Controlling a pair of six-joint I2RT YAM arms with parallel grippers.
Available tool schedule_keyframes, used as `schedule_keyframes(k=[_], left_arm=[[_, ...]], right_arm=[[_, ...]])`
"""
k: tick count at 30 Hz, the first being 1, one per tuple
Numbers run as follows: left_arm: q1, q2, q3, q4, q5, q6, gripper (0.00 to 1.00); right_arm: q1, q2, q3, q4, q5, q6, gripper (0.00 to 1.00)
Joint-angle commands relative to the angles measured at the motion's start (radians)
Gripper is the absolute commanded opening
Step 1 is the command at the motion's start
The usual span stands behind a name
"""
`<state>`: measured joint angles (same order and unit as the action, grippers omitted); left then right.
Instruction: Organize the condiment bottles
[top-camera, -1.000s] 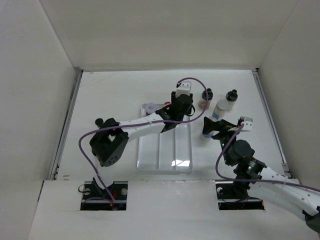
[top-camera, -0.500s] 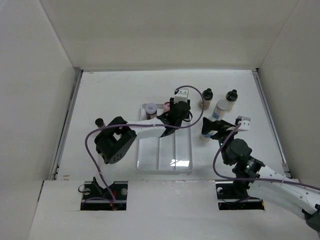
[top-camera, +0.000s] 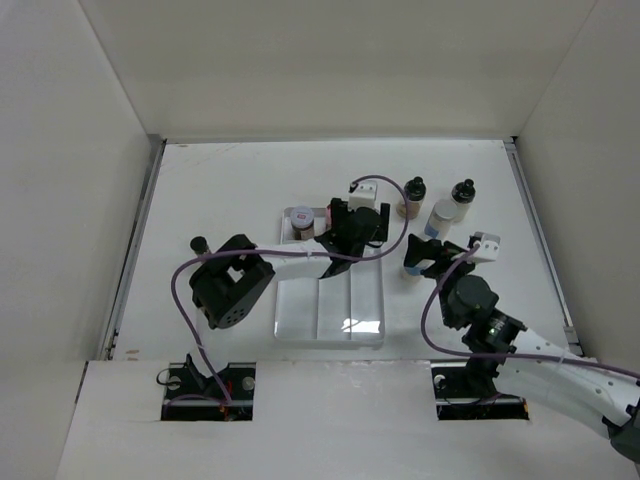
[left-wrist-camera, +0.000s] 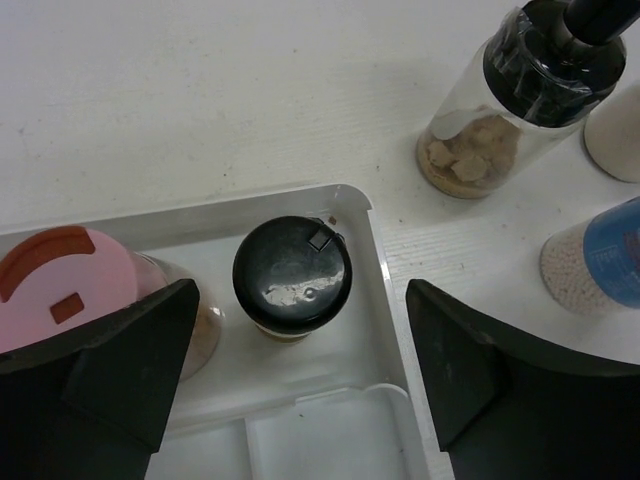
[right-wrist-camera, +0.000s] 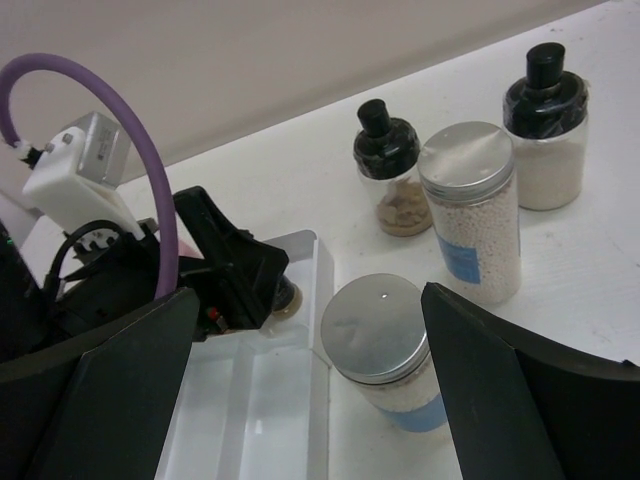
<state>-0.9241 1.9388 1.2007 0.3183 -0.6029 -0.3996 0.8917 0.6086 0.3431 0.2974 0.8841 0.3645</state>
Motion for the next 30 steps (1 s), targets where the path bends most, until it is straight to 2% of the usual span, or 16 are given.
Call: schedule_keyframes(k=[1, 8, 15, 19, 25, 28, 30], left_arm=[[-0.012, -0.080, -0.009, 0.050, -0.020, 0.001, 0.88], [-0.017, -0.216, -0.018, 0.083, -0.011, 0.005, 0.93], [0.006, -0.423, -0.116, 0.194, -0.011, 0.002, 0.94], [0.034, -0.588, -0.246, 0.248, -0.009, -0.004, 0.94], [0.081, -0.854, -0.548, 0.280, -0.035, -0.057, 0.94], [0.083, -0.969, -0.694, 0.280, -0.058, -0.088, 0.94], [0.087, -1.024, -0.763, 0.272, -0.077, -0.100, 0.94]], right_arm=[[-0.009, 0.013, 0.025, -0.010, 0.059, 0.011, 1.00], [-0.018, 0.048, 0.039, -0.049, 0.122, 0.017, 1.00], [-0.055, 0.161, 0.069, -0.075, 0.076, 0.045, 1.00], [-0.093, 0.227, 0.089, -0.099, 0.047, 0.071, 1.00], [-0.178, 0.292, 0.108, -0.107, -0.017, 0.102, 1.00], [-0.204, 0.310, 0.115, -0.096, -0.068, 0.102, 0.89], [-0.213, 0.330, 0.123, -0.098, -0.088, 0.102, 0.88]])
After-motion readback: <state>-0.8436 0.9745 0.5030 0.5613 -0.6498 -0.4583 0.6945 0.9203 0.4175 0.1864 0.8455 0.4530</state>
